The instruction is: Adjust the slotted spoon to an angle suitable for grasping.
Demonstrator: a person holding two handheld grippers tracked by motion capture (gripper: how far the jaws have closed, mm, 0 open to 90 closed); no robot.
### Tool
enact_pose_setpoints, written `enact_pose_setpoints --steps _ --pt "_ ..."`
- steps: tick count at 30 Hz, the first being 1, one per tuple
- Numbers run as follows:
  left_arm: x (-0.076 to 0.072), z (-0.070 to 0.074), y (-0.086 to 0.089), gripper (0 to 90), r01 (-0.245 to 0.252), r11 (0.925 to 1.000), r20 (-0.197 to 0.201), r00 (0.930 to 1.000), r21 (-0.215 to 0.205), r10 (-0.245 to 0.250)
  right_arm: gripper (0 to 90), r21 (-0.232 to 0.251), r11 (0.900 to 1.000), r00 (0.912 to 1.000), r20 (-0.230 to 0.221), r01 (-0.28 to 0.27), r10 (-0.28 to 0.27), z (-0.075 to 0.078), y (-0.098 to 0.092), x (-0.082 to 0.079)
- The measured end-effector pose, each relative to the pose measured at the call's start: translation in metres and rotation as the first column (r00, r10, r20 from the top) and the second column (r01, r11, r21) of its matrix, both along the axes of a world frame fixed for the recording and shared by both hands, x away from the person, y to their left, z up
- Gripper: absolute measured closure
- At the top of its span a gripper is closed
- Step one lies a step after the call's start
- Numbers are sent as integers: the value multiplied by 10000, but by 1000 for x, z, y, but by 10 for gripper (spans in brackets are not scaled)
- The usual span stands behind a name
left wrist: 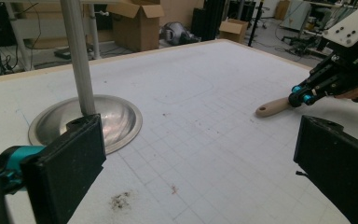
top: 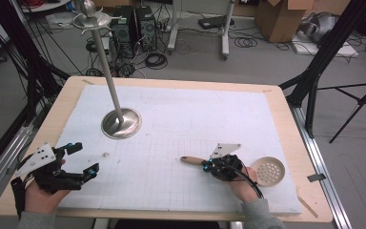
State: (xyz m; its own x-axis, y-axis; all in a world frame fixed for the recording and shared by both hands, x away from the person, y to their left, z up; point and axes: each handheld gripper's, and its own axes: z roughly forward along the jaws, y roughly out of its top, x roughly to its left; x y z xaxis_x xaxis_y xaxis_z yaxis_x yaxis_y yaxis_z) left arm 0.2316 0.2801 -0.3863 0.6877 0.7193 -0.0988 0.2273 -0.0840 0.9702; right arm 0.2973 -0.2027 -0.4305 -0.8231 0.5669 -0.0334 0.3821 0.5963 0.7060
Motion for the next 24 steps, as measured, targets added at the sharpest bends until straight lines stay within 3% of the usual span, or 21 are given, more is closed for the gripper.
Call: enact_pose_setpoints --steps 8,18,24 --pt "0 -1 -3 25 45 10000 -5 10000 36 -45 900 -12 9990 9990 62 447 -447 -7 1 19" --pt "0 -1 -3 25 95 9999 -2 10000 65 -95 900 360 9922 9929 -22 1192 -1192 -10 -3 40" --pt "0 -1 -1 25 20 10000 -30 10000 44 -19 900 1103 9903 9957 294 845 -883 14 -9 26"
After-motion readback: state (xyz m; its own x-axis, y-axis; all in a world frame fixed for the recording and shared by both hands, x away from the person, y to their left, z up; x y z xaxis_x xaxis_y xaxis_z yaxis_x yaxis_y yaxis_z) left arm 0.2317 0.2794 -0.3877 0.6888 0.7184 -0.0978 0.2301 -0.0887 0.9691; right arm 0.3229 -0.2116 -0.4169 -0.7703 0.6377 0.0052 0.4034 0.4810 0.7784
